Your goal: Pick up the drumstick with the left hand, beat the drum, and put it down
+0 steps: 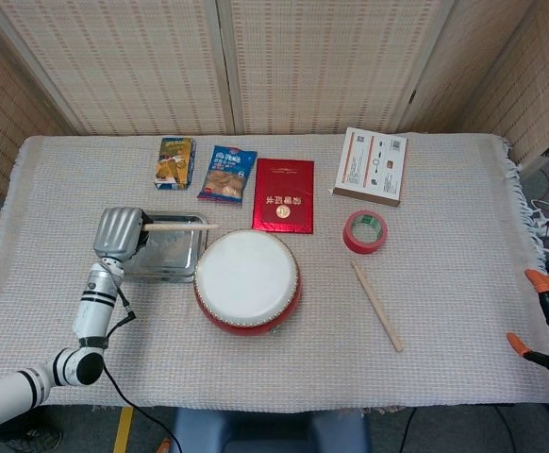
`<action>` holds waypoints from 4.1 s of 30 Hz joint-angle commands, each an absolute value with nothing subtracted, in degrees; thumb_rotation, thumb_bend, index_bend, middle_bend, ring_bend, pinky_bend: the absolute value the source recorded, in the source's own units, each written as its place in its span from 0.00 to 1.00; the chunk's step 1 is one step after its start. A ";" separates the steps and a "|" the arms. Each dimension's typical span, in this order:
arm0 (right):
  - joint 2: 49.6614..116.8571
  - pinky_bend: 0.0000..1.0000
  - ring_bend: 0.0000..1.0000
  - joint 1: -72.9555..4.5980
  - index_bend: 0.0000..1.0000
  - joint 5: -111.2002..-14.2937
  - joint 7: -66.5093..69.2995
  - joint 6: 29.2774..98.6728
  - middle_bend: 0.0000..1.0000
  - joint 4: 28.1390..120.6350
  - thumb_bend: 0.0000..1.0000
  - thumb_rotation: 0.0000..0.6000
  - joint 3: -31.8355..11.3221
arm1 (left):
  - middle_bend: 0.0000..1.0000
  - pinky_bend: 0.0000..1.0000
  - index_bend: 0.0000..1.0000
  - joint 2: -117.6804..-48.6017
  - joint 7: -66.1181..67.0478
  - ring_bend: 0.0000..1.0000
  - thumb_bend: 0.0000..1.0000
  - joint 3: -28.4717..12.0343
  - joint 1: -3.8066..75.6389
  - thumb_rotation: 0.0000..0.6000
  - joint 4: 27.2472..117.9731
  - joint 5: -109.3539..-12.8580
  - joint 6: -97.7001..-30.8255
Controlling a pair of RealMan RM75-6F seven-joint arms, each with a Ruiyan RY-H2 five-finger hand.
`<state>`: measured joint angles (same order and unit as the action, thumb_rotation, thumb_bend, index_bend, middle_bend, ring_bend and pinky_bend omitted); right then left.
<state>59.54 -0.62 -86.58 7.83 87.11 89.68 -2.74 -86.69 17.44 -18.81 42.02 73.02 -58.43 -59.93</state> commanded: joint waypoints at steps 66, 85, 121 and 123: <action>59.90 0.00 0.00 -1.53 0.00 -84.51 5.81 84.92 0.09 90.85 0.20 1.00 -3.42 | 0.00 0.04 0.00 -94.39 13.28 0.00 0.31 -15.27 49.93 1.00 48.73 -53.85 -34.99; 59.67 0.00 0.00 -0.81 0.00 -84.90 5.14 86.19 0.09 91.71 0.20 1.00 -3.35 | 0.00 0.00 0.00 -93.38 10.03 0.00 0.26 -15.54 49.29 1.00 50.29 -53.50 -36.91; 60.13 0.00 0.00 -1.06 0.00 -84.88 12.65 85.67 0.09 87.11 0.20 1.00 -3.87 | 0.12 0.18 0.15 -77.10 3.13 0.09 0.33 -12.74 29.16 1.00 77.31 -62.82 -68.67; 60.46 0.00 0.00 -1.16 0.00 -85.28 13.51 85.56 0.09 86.40 0.20 1.00 -3.71 | 0.13 0.18 0.17 -76.61 4.23 0.09 0.33 -11.49 26.85 1.00 79.11 -64.03 -72.17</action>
<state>60.19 -1.08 -85.01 13.10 85.61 86.80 -3.79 -77.89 2.56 -13.31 30.49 76.12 -62.37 -67.62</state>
